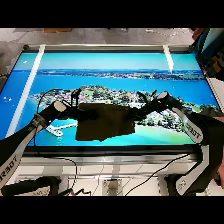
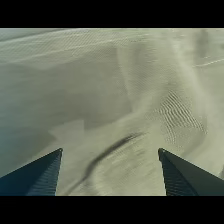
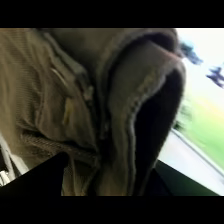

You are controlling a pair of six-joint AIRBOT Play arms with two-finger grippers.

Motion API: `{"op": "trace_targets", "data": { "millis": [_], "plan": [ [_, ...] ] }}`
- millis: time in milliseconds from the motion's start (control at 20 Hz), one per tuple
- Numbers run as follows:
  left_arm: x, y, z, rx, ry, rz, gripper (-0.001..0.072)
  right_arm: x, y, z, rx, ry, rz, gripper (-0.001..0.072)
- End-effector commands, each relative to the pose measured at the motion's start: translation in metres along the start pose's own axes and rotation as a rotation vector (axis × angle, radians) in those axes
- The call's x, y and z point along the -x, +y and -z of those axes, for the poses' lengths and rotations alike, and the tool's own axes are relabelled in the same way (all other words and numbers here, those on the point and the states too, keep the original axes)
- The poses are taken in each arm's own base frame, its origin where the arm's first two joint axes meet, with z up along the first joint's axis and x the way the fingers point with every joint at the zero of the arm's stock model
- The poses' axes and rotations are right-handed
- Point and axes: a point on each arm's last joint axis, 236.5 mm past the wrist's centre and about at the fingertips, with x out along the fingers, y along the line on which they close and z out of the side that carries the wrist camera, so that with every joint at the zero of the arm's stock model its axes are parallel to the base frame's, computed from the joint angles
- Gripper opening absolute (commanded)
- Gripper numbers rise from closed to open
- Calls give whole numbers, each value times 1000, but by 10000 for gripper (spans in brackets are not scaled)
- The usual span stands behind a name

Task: Fold the clothes and pants, and hang the long-sleeved shirts on hangers.

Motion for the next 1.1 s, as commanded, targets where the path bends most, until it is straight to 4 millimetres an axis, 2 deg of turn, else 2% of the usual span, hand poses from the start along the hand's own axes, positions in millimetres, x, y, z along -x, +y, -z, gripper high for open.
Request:
{"op": "trace_targets", "data": {
  "millis": [0,100,200,250,300,350,450,500,600,700,750,800,900,1050],
  "plan": [
    [0,0,0,-1,0,-1,704,-30,31,-5,47,-13,-29,546],
    [0,0,0,-2,0,-2,697,-47,47,-10,68,-35,-34,546],
    [0,5,1,-23,3,-23,581,-60,75,-14,76,-59,-102,548],
    [0,8,1,-35,6,-34,581,-65,90,-14,72,-66,-142,552],
    [0,10,0,-42,0,-43,581,-69,101,-14,70,-68,-169,576],
    [1,14,-5,-44,-17,-54,581,-74,109,-15,68,-78,-183,629],
    [3,20,-13,-45,-48,-71,581,-81,122,-15,64,-85,-208,675],
    [4,22,-16,-45,-59,-78,575,-83,129,-14,61,-83,-226,678],
    [4,26,-18,-55,-68,-91,506,-86,139,-12,54,-79,-257,678],
    [4,27,-18,-59,-69,-95,502,-90,140,-15,55,-92,-246,674],
    [4,27,-18,-59,-69,-95,502,-93,140,-17,56,-105,-235,627],
    [5,27,-19,-60,-71,-95,502,-94,139,-19,56,-117,-227,480],
    [9,27,-25,-74,-93,-101,502,-94,137,-23,54,-133,-217,47],
    [36,21,-54,-181,-165,-137,501,-81,138,-36,66,-161,-223,52]
  ]
}}
